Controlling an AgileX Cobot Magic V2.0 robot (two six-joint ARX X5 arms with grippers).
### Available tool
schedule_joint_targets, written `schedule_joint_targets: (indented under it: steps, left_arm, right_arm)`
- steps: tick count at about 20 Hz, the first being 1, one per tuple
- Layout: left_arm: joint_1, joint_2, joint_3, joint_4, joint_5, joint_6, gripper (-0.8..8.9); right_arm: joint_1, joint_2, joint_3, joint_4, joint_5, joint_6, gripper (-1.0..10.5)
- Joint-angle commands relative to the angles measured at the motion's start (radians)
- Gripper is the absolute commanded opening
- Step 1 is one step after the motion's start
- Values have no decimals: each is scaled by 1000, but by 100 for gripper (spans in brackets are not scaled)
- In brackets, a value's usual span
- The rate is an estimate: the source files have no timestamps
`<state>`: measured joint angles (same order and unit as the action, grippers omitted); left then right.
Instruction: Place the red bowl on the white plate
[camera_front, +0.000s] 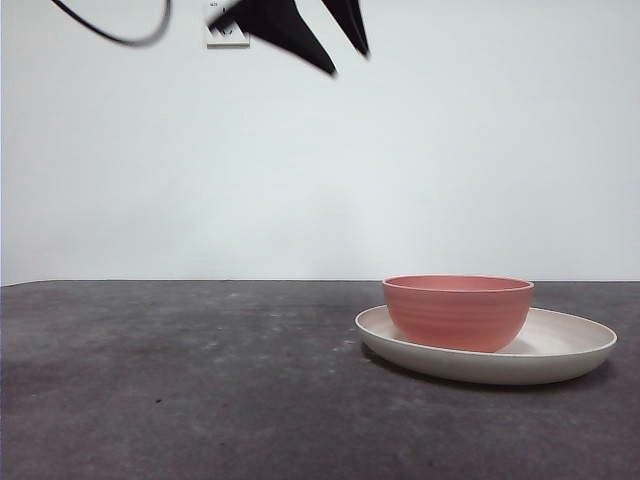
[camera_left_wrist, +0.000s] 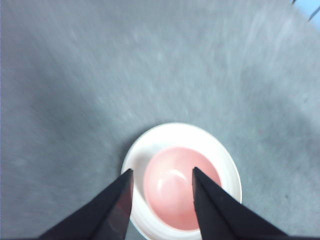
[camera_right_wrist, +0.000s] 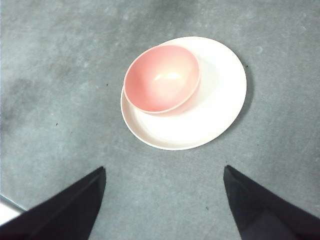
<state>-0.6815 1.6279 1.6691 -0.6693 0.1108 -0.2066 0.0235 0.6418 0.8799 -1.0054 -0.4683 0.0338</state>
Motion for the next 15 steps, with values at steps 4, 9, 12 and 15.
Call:
schedule_joint_targets:
  steps: [4, 9, 12, 15]
  left_arm:
    - [58, -193, -91, -72, 7, 60, 185]
    - [100, -427, -399, -32, 159, 94, 185]
    - [101, -541, -586, -6, 276, 94, 185]
    - [98, -618, -711, 9, 394, 94, 185]
  right_arm:
    - [2, 3, 16, 10, 2, 7, 373]
    - [2, 3, 16, 9, 1, 8, 373]
    - [2, 4, 16, 9, 1, 11, 373]
    - [2, 4, 16, 1, 0, 12, 373]
